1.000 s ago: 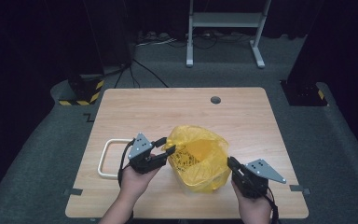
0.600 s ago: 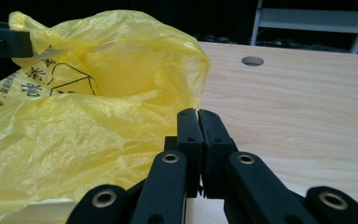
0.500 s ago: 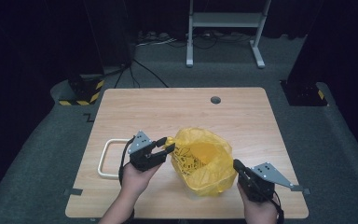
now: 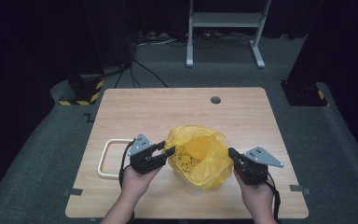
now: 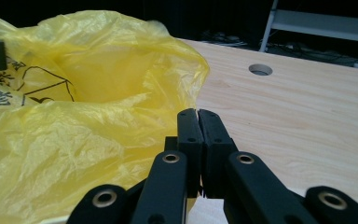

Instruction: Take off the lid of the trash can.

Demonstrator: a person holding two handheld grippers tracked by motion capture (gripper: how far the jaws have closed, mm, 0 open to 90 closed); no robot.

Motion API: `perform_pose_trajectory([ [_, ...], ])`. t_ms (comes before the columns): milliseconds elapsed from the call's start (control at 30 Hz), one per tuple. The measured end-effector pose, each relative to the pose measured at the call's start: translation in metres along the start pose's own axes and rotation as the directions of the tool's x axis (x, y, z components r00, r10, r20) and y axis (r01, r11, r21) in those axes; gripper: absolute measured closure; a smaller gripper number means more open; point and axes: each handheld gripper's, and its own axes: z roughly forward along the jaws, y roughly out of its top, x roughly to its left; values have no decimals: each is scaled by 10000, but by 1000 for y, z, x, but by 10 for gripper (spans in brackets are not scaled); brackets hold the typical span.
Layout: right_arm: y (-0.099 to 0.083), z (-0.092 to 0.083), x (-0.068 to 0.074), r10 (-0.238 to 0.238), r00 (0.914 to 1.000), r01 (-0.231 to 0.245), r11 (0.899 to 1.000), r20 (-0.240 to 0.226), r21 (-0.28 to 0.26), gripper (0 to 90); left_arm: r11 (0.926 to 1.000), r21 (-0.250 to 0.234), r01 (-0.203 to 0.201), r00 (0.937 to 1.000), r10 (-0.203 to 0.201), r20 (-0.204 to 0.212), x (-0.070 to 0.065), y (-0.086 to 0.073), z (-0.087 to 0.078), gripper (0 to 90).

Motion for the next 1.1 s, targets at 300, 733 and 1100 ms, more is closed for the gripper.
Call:
perform_pose_trajectory([
  [300, -9, -14, 3, 586, 9983, -584, 9977, 54, -338, 818, 9999, -102, 125, 9999, -125, 37, 2, -5, 0, 598],
  [733, -18, -11, -7, 883, 9954, -878, 9960, 377, -145, 900, 10000, -30, 43, 10000, -43, -25, 1, 5, 6, 608],
  [1100, -41, 13, -12, 1183, 9930, -1176, 9867, 1, 1120, 900, 9997, 26, 254, 9996, -253, -76, 6, 6, 11, 617],
])
